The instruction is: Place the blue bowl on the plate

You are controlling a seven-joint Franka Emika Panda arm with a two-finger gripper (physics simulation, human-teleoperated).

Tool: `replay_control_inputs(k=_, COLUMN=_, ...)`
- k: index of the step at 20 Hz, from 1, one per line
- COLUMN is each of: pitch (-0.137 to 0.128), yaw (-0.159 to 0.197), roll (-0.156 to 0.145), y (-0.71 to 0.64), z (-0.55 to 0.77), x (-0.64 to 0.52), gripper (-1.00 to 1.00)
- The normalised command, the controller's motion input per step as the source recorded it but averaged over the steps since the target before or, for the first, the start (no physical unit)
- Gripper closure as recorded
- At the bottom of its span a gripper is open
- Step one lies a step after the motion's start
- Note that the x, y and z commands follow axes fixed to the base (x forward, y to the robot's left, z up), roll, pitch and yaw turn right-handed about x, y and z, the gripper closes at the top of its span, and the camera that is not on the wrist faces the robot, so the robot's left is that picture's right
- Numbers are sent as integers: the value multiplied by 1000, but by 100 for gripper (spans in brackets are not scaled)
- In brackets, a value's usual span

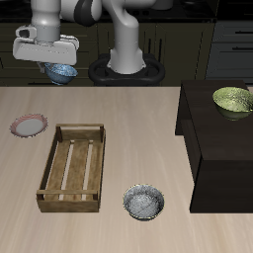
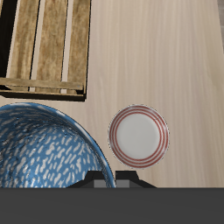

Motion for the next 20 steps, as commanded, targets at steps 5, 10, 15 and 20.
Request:
replay_control_inputs(k=5, pitch=20, yaw=11, roll=18, y=-263, z=-7, x=-73, gripper=100)
replay_control_inputs(k=10, pitch=2, yaw=-20, roll=-49, y=-383, z=68, x=-57, gripper=100)
replay_control_inputs(k=15, pitch=-15, yaw=-17, roll=-64, y=-376, z=113, x=-14, gripper=100)
replay_control_inputs(k=20, pitch=6, yaw=-32, roll=-28, y=-239, z=34, x=49, gripper=100)
